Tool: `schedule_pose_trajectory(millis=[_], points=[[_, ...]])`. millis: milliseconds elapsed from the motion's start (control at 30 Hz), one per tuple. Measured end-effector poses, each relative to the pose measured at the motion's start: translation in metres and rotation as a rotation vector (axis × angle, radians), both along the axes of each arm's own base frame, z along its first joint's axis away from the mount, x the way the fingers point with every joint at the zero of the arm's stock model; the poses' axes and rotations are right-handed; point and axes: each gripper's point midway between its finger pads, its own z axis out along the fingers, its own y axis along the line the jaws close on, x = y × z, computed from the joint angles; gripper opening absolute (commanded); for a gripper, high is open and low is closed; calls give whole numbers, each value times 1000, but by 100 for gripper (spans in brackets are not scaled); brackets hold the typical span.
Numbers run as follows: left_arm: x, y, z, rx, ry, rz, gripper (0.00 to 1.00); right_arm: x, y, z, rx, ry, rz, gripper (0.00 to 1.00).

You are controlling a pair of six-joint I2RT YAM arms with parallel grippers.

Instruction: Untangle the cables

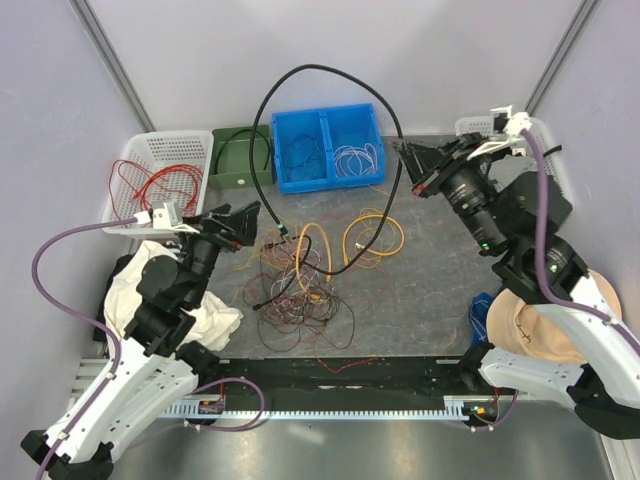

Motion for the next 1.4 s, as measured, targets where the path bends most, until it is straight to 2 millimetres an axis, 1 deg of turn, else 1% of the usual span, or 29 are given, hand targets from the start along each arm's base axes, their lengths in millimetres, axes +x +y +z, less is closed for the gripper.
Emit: schedule_pose_trajectory(millis=[100,167,267,400,467,500,567,633,700,767,833,867,933,1033,1133,1200,1233,1333,1400], points=[[1,2,25,-14,-103,13,100,-13,-4,27,26,-41,36,0],[3,2,36,-14,-148,18,100,-21,-8,42,39,-65,54,0],[4,-1,46,-8,-194,13,100,-29,-14,62,59,-98,60,0],[-4,-15,59,1,-273,-73,100,-36,-22,85,77,-131,57,0],[-13,-28,63,8,-327,-152,100,-38,-24,93,89,-142,55,0],[-19,-38,62,16,-362,-212,100,-37,-23,93,91,-141,52,0],[-29,-60,49,52,-395,-339,100,-33,-23,90,88,-126,40,0],[-36,-80,31,94,-396,-449,100,-30,-24,86,91,-109,24,0],[-42,-94,11,135,-387,-529,100,-22,-21,77,85,-83,6,0],[-55,-110,-13,174,-372,-616,100,-15,-18,66,74,-53,-10,0],[-68,-122,-30,204,-375,-688,100,-9,-14,55,62,-21,-19,0],[-75,-127,-35,217,-382,-719,100,-5,-12,50,57,-6,-26,0],[-87,-139,-39,236,-407,-775,100,0,-8,42,48,21,-31,0],[-96,-156,-45,267,-425,-830,100,7,-1,33,44,51,-32,0],[-95,-177,-54,310,-422,-859,100,12,5,27,49,76,-29,0],[-88,-190,-63,335,-404,-859,100,14,10,23,50,90,-20,0],[-81,-197,-70,350,-385,-852,100,15,12,21,51,97,-15,0],[-66,-209,-84,367,-353,-827,99,15,16,17,54,111,0,0],[-59,-215,-89,368,-347,-815,76,15,17,14,53,118,2,0]])
